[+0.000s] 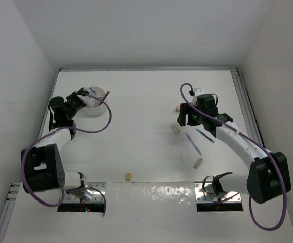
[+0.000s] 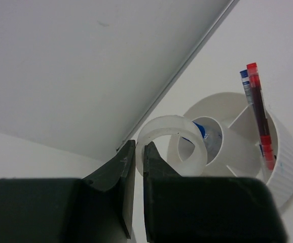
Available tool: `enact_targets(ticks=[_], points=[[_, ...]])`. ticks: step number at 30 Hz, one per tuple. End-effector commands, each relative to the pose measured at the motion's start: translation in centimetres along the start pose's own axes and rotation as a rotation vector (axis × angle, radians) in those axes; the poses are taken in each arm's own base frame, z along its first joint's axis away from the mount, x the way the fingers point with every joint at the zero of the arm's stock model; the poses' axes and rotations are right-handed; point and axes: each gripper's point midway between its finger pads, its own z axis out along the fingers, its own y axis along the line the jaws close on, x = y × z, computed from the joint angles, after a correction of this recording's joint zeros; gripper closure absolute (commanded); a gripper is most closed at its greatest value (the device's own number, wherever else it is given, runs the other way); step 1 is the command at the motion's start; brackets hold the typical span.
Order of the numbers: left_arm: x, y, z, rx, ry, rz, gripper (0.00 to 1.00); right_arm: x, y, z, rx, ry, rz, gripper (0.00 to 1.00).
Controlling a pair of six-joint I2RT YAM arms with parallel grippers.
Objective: Sort the stationery into containers
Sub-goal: Place the stationery in the storage box.
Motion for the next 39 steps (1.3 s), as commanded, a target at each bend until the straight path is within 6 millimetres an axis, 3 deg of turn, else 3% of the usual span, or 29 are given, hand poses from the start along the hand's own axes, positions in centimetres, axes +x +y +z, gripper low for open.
enact_targets(ticks=[1,8,12,23,33,39], points=[[-0.8,0.1,0.4,0.051,-0.034,-0.073,1.00,-0.4,0.0,0.1,0.007,-0.016,-0.002,0.31],[-0.9,-3.5,0.0,0.232,-0.125,0.172,1.00,-0.8,0.3,0.4,-0.007,-0.007,-0.017,0.30],[0.5,-4.8,-0.1,0.264,-0.117,0.250,1.00,-0.8,0.3,0.4,-0.006,0.004,-0.014,0.30],[3.7,-2.7,0.5,0.187,-0.069,0.342,1.00,-1.3,0.4,0.5,-0.001,0.014,-0.007,0.30],[5.7,-3.6,1.0,0.227,-0.075,0.407,1.00,-2.3,0.3,0.7,0.011,0.019,-0.013,0.30],[5.8,-3.1,1.6,0.215,-0.098,0.445,1.00,-2.4,0.4,0.9,0.014,0.026,-0.006,0.30]])
